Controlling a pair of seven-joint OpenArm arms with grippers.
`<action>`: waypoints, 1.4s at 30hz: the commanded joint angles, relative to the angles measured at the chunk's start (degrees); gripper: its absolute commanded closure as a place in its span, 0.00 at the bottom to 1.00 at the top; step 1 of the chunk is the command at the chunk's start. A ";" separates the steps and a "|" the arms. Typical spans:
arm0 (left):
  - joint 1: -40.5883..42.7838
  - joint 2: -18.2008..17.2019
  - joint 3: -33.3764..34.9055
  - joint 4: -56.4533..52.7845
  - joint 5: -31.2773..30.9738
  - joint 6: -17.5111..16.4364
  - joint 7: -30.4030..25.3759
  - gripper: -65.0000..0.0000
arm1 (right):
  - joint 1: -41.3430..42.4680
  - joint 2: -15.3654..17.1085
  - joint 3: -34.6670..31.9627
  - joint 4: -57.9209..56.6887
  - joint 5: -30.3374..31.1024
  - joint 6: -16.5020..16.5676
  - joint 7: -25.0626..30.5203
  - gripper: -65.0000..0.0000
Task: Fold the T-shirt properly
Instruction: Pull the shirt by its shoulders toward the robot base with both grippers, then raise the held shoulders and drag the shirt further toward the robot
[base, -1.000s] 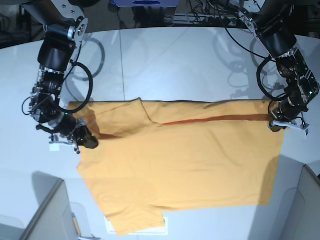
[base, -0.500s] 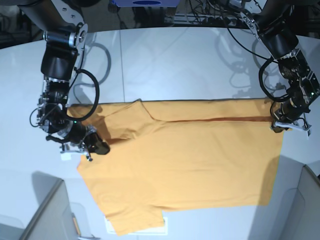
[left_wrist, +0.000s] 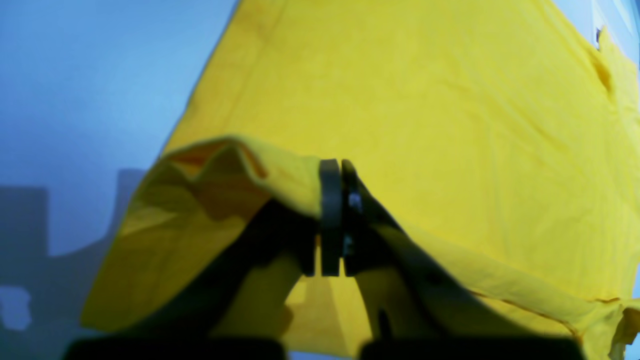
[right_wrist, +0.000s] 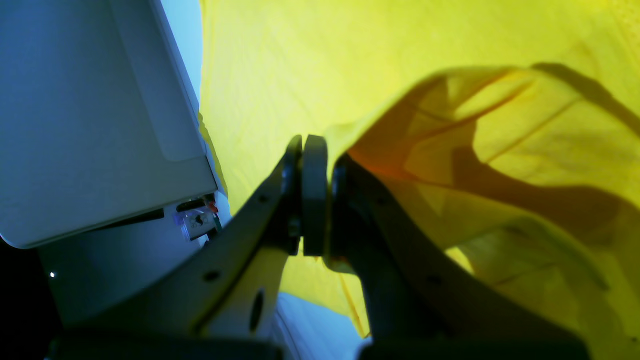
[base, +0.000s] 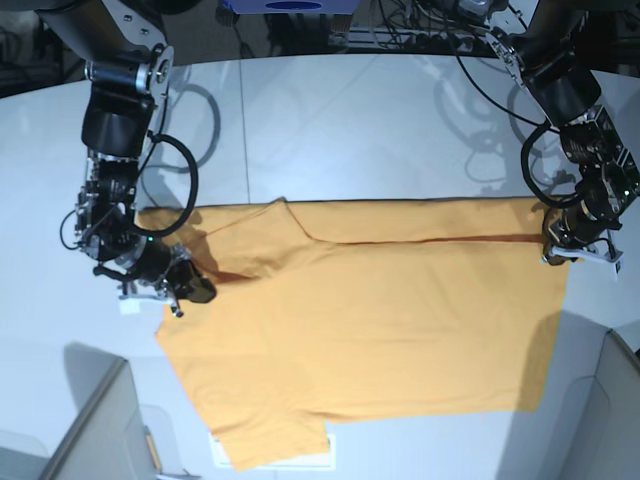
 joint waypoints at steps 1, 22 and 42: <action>-1.15 -1.48 0.01 0.96 -0.86 -0.43 -0.89 1.00 | 1.65 0.44 0.04 0.92 1.15 0.69 0.05 1.00; -1.77 -2.36 -0.52 4.48 -1.39 -0.78 -0.81 0.14 | -14.08 1.85 1.36 24.57 1.50 0.51 9.46 0.57; 20.65 4.06 -19.95 21.89 -1.47 -11.86 -3.62 0.65 | -34.83 -6.68 9.36 36.44 1.24 -7.23 13.94 0.56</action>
